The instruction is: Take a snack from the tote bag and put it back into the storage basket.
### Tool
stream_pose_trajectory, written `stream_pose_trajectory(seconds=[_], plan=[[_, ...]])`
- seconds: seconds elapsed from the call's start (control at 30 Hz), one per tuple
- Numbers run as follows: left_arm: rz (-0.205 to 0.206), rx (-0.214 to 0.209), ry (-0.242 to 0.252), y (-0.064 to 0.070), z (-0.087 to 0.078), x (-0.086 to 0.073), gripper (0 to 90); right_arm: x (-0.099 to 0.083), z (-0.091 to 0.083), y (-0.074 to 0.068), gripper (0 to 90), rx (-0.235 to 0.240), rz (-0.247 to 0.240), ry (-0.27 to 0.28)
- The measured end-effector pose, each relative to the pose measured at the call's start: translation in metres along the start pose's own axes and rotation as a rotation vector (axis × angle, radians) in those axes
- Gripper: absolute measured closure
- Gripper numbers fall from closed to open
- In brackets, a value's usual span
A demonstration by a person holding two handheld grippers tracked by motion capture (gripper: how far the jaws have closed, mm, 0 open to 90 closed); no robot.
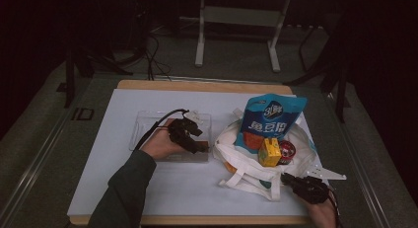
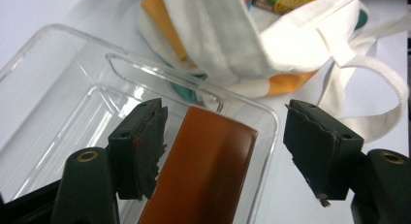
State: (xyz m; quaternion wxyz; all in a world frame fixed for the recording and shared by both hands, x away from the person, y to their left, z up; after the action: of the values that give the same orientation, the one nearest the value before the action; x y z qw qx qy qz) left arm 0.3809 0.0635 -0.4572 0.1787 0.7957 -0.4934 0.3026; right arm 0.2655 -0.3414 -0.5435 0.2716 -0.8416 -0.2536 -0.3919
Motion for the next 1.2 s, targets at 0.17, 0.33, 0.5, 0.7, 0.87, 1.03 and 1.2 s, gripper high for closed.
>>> stream_pose_trajectory(seconds=[0.17, 0.33, 0.5, 0.7, 0.87, 1.03, 1.2], plan=[[0.008, 0.028, 0.031, 0.007, -0.001, 0.003, 32.3, 0.000, 0.000, 0.000, 82.3, 0.000, -0.002, 0.001], [0.028, 0.034, 0.070, 0.015, -0.003, 0.009, 32.5, 0.000, 0.000, 0.000, 82.0, 0.003, -0.006, 0.003], [0.022, 0.045, 0.140, 0.024, -0.004, 0.014, 33.7, -0.001, 0.000, 0.000, 81.9, 0.002, -0.010, 0.005], [0.025, 0.046, 0.173, 0.030, -0.006, 0.020, 33.8, -0.002, 0.000, -0.001, 81.5, 0.002, -0.014, 0.016], [0.014, 0.027, 0.194, 0.035, -0.005, 0.023, 34.0, -0.003, 0.000, -0.001, 80.9, 0.000, -0.017, 0.019], [0.022, 0.035, 0.204, 0.041, -0.001, 0.028, 34.0, -0.003, 0.000, -0.001, 80.7, 0.000, -0.019, 0.021], [0.043, 0.042, 0.200, 0.048, 0.002, 0.036, 34.1, -0.003, 0.000, -0.001, 80.7, -0.002, -0.026, 0.021]])
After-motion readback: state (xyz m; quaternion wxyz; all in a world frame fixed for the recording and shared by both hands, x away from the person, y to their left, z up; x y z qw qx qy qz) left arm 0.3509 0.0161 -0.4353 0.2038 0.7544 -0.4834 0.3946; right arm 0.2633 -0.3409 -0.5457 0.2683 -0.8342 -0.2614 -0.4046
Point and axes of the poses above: each handheld gripper's, and its own axes: z roughly forward along the jaws, x roughly out of its top, y roughly to its right, the point moved 2 cm from there along z, roughly forward along the jaws, and after that the axes turned 7 degrees about x, right-handed, at the moved point
